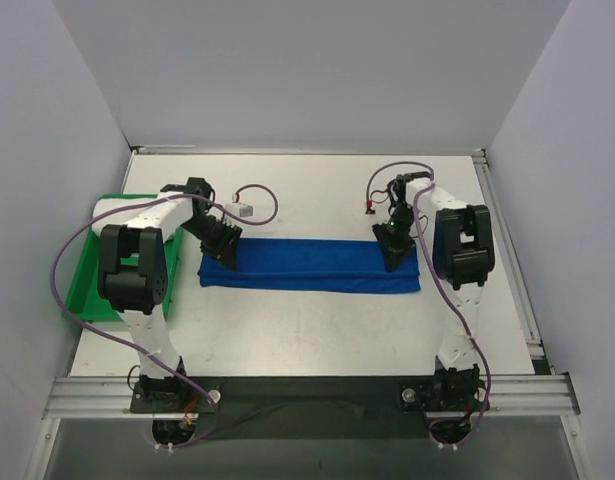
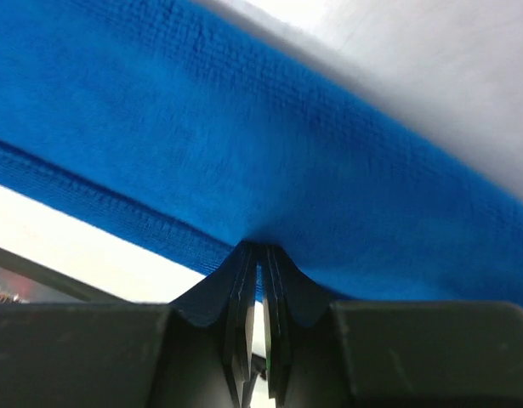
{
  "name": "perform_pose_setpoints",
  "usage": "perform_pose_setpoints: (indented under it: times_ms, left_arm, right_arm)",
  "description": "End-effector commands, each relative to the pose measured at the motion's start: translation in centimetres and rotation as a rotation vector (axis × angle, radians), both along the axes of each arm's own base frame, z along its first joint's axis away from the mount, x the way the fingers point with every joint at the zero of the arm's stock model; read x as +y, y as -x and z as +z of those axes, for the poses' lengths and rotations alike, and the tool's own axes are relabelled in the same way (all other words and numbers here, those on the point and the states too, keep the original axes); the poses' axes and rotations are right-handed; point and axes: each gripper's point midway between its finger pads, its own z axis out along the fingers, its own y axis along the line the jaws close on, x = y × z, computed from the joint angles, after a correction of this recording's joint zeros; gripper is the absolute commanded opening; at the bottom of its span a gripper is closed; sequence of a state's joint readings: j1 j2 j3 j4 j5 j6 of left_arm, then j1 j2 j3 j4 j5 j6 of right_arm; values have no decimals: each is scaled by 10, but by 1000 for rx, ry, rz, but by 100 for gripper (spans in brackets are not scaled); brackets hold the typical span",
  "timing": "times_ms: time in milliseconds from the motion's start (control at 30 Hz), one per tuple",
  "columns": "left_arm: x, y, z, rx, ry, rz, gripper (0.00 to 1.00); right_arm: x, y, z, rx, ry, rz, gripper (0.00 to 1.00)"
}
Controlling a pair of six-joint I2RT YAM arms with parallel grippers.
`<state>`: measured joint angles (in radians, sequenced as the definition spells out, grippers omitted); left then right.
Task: Roll the towels
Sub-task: Fold the towel
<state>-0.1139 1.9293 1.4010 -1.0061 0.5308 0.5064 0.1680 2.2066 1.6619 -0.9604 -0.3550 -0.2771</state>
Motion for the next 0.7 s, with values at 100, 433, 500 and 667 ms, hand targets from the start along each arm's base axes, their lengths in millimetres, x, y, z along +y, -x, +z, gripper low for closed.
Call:
perform_pose_setpoints:
  times_ms: [100,433,500,667]
  left_arm:
    - [-5,6,1,-21,13,-19,37]
    - [-18,21,4,-14,32,-46,37]
    - [-22,21,5,-15,34,-56,37]
    - [-35,14,14,-37,73,-66,37]
  right_arm:
    - [-6,27,16,18,29,30,13]
    - [-4,51,30,14,16,66,18]
    - [-2,58,26,40,12,77,19]
    - [2,86,11,130,15,115,18]
